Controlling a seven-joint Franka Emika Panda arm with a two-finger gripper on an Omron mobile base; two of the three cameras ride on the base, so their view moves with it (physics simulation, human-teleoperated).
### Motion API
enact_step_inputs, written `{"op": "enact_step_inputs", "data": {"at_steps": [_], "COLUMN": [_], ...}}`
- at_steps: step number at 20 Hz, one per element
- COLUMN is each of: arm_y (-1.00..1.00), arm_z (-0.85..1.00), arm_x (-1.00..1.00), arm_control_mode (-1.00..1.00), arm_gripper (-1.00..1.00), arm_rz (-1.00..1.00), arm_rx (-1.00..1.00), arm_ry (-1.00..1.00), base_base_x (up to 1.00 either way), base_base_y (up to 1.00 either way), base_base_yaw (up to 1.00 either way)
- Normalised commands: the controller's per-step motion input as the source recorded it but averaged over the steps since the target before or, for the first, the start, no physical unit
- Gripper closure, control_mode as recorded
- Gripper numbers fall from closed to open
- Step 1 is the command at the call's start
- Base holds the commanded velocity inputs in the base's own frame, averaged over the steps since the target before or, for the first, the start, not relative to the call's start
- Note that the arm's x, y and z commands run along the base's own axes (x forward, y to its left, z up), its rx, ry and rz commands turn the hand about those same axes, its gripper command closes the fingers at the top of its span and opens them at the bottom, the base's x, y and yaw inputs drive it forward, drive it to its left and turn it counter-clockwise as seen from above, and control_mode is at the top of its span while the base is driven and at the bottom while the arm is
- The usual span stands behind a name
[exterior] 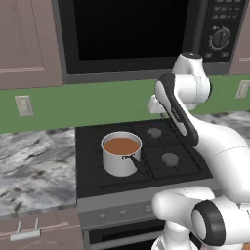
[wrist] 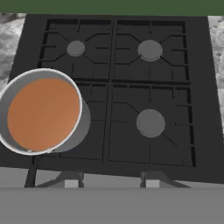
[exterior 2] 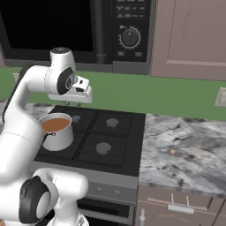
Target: Pick up the sugar cube(s) and place them in the saucepan with hot chocolate.
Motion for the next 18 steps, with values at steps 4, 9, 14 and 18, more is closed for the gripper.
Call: {"op": "enact_step_inputs", "data": {"at_steps": [4,9,14,18], "arm_y": [-0.06,-0.22,-0.46,-0.5], "arm_z": [-0.04,-0.34,-0.45,-0.47], "arm_x": [-0.11,-0.22,-0.09,-0.01], "arm_control_mode": [-1.0,-1.0,-1.0,-1.0], "arm_gripper": [-1.0,-1.0,-1.0,-1.0], "arm_rz": [0.0,-0.03,-0.07,-0.1], "arm_rx": [0.0,-0.02,-0.03,-0.05], "arm_ry": [0.02,0.04,0.1,0.13], "base_base_x": [0.0,0.0,0.0,0.0], "base_base_y": [0.0,0.0,0.0,0.0], "base_base_yaw": [0.0,0.0,0.0,0.0]}}
